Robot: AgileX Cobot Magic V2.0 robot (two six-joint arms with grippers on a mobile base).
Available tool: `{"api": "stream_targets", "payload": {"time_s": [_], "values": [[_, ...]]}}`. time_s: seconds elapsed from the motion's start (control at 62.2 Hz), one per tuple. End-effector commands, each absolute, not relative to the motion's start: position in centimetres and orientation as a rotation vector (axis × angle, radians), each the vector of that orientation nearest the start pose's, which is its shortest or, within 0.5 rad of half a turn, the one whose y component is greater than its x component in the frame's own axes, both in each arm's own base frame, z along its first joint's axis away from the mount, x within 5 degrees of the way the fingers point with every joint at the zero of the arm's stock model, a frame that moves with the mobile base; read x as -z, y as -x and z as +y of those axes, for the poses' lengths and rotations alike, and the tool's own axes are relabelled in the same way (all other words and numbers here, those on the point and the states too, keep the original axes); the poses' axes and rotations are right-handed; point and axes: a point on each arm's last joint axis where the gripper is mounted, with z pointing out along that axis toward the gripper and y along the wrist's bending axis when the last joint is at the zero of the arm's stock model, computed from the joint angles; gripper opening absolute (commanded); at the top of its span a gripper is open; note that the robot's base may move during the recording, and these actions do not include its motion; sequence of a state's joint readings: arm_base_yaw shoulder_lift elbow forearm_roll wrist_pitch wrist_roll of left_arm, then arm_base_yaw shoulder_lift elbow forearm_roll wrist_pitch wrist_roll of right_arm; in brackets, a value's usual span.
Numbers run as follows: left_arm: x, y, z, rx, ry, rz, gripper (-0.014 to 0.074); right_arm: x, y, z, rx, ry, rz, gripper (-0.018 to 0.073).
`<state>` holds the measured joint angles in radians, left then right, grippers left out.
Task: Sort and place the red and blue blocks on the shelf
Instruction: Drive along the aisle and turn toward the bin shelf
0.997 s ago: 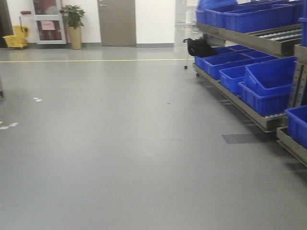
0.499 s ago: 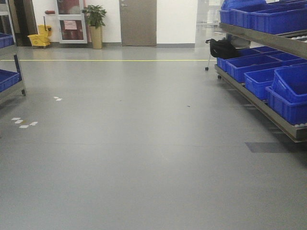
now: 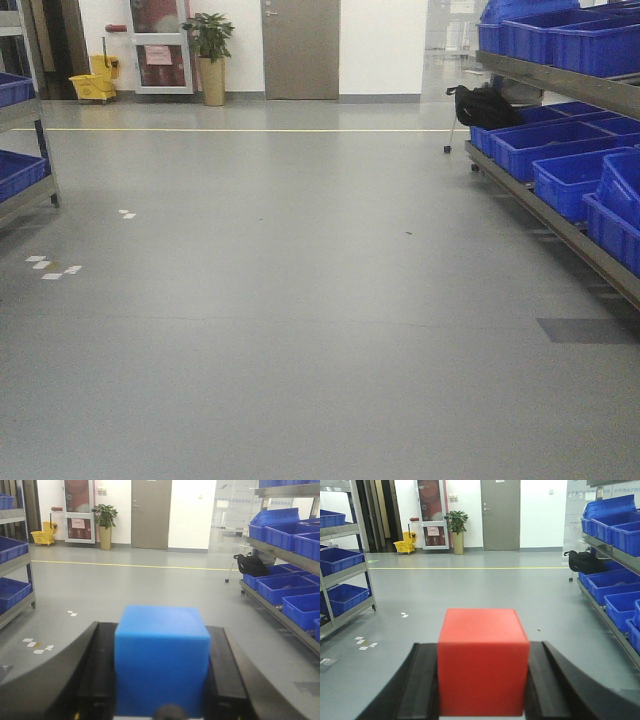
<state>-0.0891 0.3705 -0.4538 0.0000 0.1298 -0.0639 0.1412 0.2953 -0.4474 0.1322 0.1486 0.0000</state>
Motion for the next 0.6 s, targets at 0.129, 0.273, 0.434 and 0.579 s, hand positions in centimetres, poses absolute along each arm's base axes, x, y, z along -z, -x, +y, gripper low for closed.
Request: {"api": "stream_targets", "payload": {"time_s": [0.129,0.273,0.434,0.579], "values": [[-34.64,-8.28,-0.74,0.129,-0.015,1.417,0.0134,-34.69,-6.74,1.01,-0.224,0.016,1.375,0.0048],[-34.64,-8.28,-0.74,0.129,-0.015,1.417,0.0134,-34.69,-6.74,1.01,-0.224,0.016,1.375,0.0048],[-34.64,-8.28,-0.74,0.129,-0.015,1.417,0.0134,-34.69,-6.74,1.01,-0.224,0.016,1.375,0.0048],[-34.64,-8.28,-0.74,0.129,-0.015,1.417,0.0134,-34.69,-6.74,1.01,-0.224,0.016,1.375,0.0048]]}}
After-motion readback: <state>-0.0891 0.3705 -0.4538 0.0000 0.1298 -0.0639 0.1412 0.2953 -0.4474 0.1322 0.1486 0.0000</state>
